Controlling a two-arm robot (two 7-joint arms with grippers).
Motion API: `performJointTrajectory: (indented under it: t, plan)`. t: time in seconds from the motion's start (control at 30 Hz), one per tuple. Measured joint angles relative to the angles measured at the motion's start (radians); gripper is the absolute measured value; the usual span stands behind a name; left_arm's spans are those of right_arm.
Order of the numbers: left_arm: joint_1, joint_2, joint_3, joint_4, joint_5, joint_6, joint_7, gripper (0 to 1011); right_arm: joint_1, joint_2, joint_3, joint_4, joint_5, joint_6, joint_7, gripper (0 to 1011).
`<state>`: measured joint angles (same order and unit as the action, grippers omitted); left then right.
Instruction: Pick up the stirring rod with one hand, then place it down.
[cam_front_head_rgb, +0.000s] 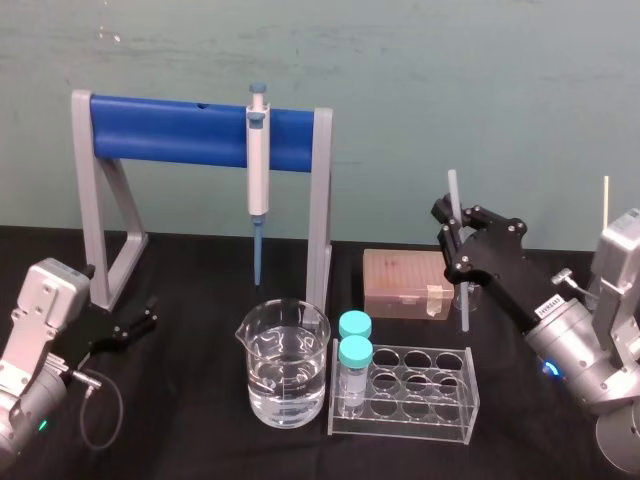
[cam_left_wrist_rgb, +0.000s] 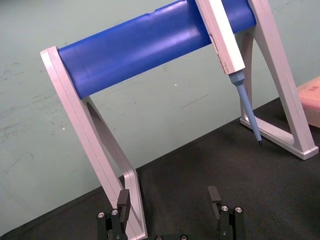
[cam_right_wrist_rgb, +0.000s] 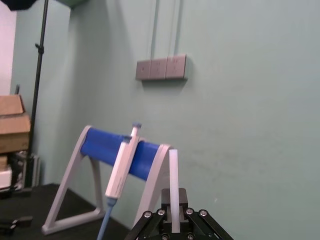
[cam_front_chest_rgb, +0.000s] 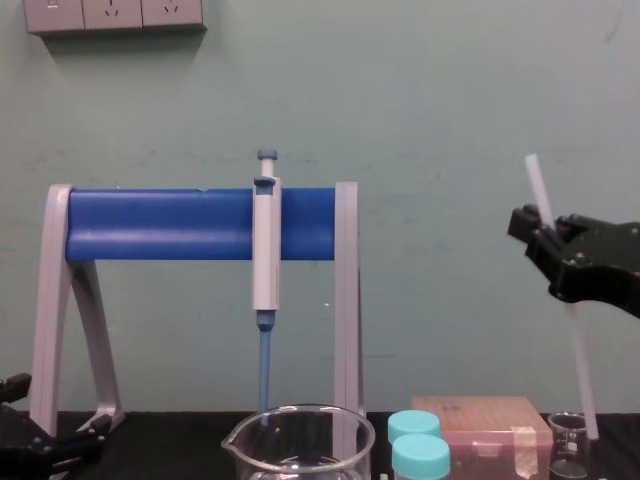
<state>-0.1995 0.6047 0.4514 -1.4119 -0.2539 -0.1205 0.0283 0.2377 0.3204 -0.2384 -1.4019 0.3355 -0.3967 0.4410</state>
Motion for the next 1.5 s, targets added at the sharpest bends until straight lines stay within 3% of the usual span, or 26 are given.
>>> performJointTrajectory:
  t: [0.2, 0.43, 0.93, 1.5]
  plan:
    - [0.000, 0.000, 0.000, 0.000, 0.000, 0.000, 0.000, 1000, -0.011, -0.022, 0.023, 0.033, -0.015, -0.111, 0.008, 69]
    - [0.000, 0.000, 0.000, 0.000, 0.000, 0.000, 0.000, 1000, -0.038, -0.043, 0.048, 0.054, -0.015, -0.169, 0.015, 68]
    - [0.000, 0.000, 0.000, 0.000, 0.000, 0.000, 0.000, 1000, -0.074, -0.065, 0.075, 0.056, -0.036, -0.179, 0.027, 69]
    - [0.000, 0.000, 0.000, 0.000, 0.000, 0.000, 0.000, 1000, -0.072, -0.064, 0.073, 0.056, -0.034, -0.177, 0.027, 68]
